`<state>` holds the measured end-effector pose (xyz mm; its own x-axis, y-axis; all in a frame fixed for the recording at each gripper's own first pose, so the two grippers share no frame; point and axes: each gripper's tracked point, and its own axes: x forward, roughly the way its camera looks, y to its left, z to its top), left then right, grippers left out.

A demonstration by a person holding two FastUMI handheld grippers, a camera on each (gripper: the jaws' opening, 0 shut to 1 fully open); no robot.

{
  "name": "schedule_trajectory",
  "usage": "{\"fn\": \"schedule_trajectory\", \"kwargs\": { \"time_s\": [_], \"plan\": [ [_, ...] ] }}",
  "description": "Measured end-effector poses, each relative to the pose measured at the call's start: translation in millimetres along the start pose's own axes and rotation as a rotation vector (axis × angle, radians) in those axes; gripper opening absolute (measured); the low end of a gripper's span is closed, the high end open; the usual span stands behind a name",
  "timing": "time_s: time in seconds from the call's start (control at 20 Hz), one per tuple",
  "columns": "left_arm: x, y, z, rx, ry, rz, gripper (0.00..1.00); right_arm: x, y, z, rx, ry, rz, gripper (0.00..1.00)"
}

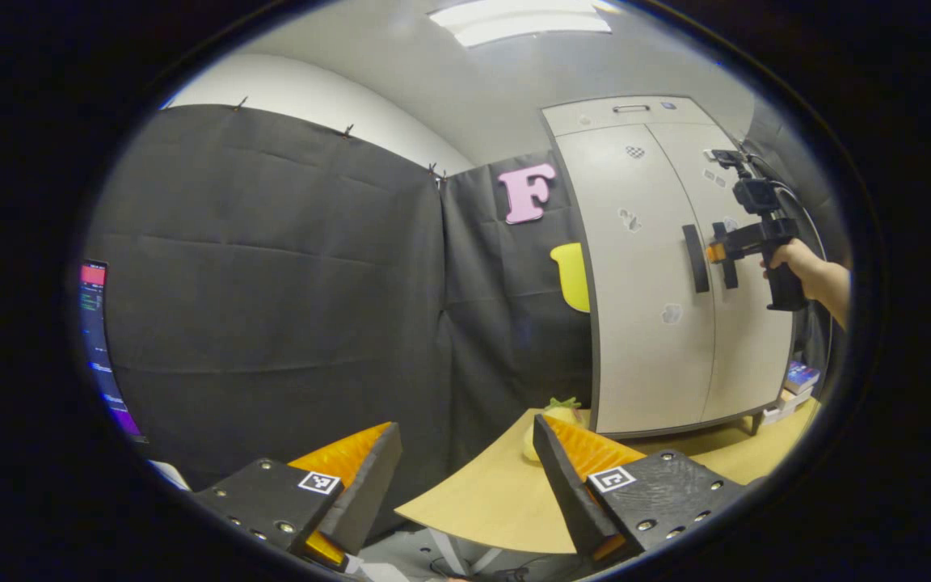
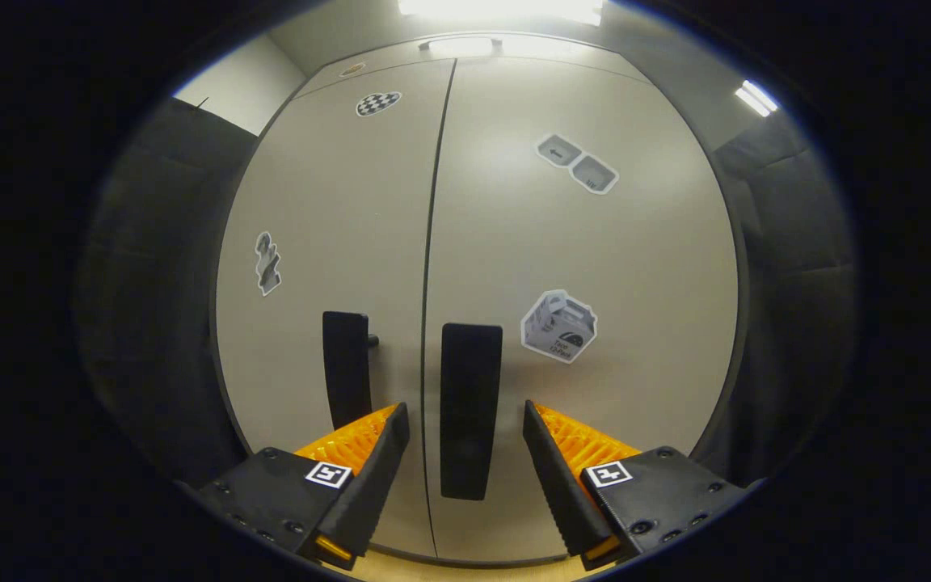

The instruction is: Open the right door of the double-door shoe cabinet with the right hand, and open the left door with the left hand.

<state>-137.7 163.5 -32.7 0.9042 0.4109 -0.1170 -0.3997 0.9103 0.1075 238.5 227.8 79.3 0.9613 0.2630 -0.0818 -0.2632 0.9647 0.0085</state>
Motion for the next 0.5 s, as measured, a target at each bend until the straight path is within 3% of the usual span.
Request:
{"fn": "schedule_trajectory", "kwargs": {
  "time_s": [0.1, 0.25, 0.3, 0.35, 0.45, 0.5],
  "plan": [
    [-2.3, 2.7, -0.4, 0.007, -0.001, 0.003, 0.95, 5.9, 2.5, -2.9, 0.017, 0.020, 0.005, 0.83],
    [1.7, 5.4, -1.5, 0.013, -0.001, 0.005, 0.95, 6.6, -2.3, -0.2, 0.013, 0.024, -0.030, 0.83],
    [2.8, 4.8, -0.7, 0.013, -0.002, 0.003, 0.95, 10.4, -1.7, -2.5, 0.018, 0.026, -0.031, 0.57],
    [4.5, 3.4, -0.9, 0.014, -0.003, 0.000, 0.95, 6.6, -1.6, -3.0, 0.026, 0.038, -0.037, 0.42],
    [6.4, -0.1, 0.4, 0.013, -0.009, -0.010, 0.94, 11.1, -0.5, -6.3, 0.028, 0.051, -0.046, 0.43],
    [7.9, -1.8, 2.4, 0.012, -0.013, -0.017, 0.95, 10.7, 0.9, -6.8, 0.020, 0.065, -0.052, 0.34]
  ]
}}
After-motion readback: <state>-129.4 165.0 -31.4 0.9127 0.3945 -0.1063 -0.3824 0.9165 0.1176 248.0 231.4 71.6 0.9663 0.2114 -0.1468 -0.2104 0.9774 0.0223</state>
